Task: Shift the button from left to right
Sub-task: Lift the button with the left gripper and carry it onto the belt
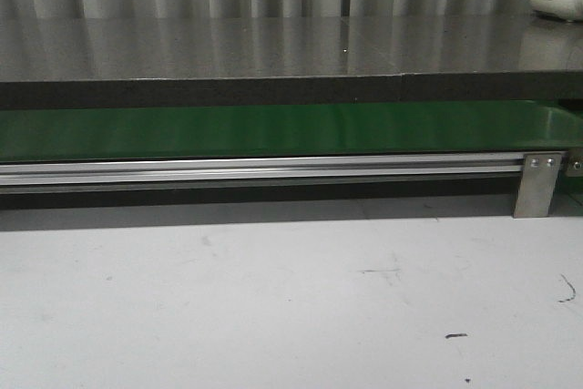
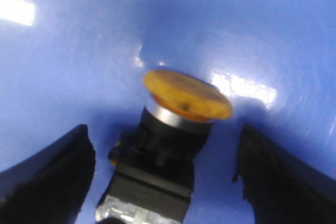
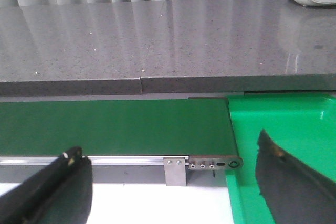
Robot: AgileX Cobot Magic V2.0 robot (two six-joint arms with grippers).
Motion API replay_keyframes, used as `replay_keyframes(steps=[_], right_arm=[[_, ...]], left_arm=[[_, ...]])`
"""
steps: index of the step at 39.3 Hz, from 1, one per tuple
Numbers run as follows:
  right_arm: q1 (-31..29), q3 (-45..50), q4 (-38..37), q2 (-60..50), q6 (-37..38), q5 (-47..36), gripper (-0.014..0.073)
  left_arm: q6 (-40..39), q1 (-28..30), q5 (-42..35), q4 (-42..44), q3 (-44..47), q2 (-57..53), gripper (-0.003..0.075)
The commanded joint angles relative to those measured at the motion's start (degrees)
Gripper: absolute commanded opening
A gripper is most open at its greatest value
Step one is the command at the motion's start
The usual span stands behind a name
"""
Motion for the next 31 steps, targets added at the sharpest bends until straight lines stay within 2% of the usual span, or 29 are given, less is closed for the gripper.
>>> replay_keyframes(steps=[1,6,9,17,23,26,31], right_arm=[[-0.30,-1.98,-0.15,0.97,-0.09,-4.65,0.0644],[-0.30,-1.98,-0.15,0.97,-0.09,-4.65,0.0644],[-0.30,-1.98,-0.15,0.97,-0.09,-4.65,0.0644],[-0.30,-1.98,-0.15,0.97,-0.09,-4.65,0.0644],[-0.30,-1.98,-0.15,0.97,-0.09,-4.65,0.0644],[-0.30,-1.98,-0.15,0.97,-0.09,-4.65,0.0644],[-0.30,-1.98,-0.15,0.97,-0.09,-4.65,0.0644]], left_arm=[[0.14,0.02,0.26,0.00,-1.98,-3.13,0.0383],[0.14,0.02,1.47,0.00,-2.98,-3.13,0.0192],[0.14,0.02,2.00,0.00,-3.75,-3.27,0.0137],[0.14,0.02,3.37,-1.60,-5.85,-5.33,0.0135],[1.17,-0.11,2.59,-9.89,-6.44,-9.32,0.0135],[3.86,-1.33,2.33,-13.85,-6.44,-11.68,0.0135],[3.95,-5.46,3.13,-14.24,-6.44,-15.00,0.0135]])
